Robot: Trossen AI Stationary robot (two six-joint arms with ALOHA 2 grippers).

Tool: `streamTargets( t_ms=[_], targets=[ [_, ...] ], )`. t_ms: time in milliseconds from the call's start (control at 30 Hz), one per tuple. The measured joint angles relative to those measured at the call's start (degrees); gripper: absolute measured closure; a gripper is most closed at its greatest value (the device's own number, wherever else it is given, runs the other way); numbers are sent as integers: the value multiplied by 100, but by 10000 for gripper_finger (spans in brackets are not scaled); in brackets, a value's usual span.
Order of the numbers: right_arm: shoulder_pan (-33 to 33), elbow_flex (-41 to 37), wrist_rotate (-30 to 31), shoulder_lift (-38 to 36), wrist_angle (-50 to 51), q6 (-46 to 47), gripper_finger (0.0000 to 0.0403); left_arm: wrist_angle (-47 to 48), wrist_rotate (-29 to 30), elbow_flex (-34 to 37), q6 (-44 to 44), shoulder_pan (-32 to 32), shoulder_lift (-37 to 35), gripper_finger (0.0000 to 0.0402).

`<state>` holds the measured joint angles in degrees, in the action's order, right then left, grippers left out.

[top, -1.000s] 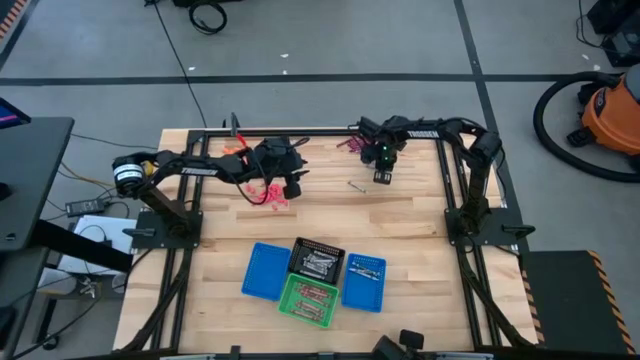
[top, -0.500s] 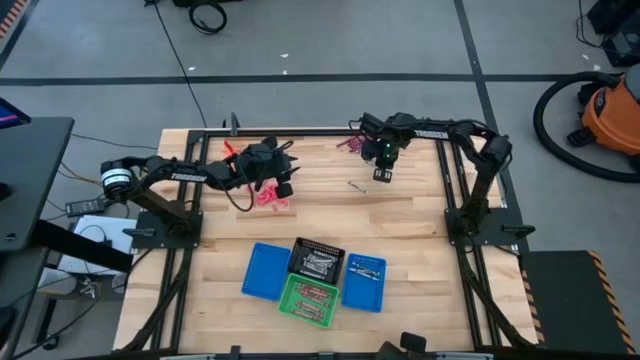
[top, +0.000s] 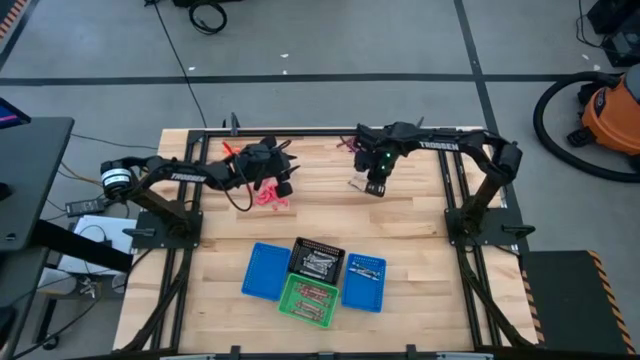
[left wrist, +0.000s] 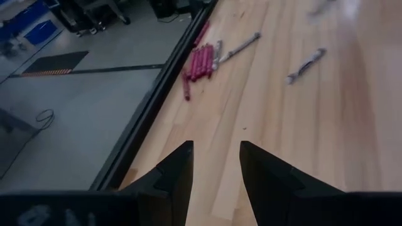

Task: Sort crayons
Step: Put the white crayon into the right blue bin

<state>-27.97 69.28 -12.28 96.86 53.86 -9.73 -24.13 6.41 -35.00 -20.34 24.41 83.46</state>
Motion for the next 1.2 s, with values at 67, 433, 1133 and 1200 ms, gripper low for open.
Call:
streamTargets(
  t_ms=[67, 433, 1133, 1200],
  targets=[
    [203, 0, -459, -23, 31, 329, 385, 59, 14, 0, 129, 36, 0, 260],
    [2003, 0, -695, -75, 261, 1947, 382, 258, 3, -2, 296, -193, 0, 260],
    [4632, 4, 421, -129, -621, 5023, 382, 85, -2, -3, 680, -419, 0, 260],
    [4726, -24, 491, -129, -661, 5170, 381, 85, -2, -2, 680, -418, 0, 260]
  ],
)
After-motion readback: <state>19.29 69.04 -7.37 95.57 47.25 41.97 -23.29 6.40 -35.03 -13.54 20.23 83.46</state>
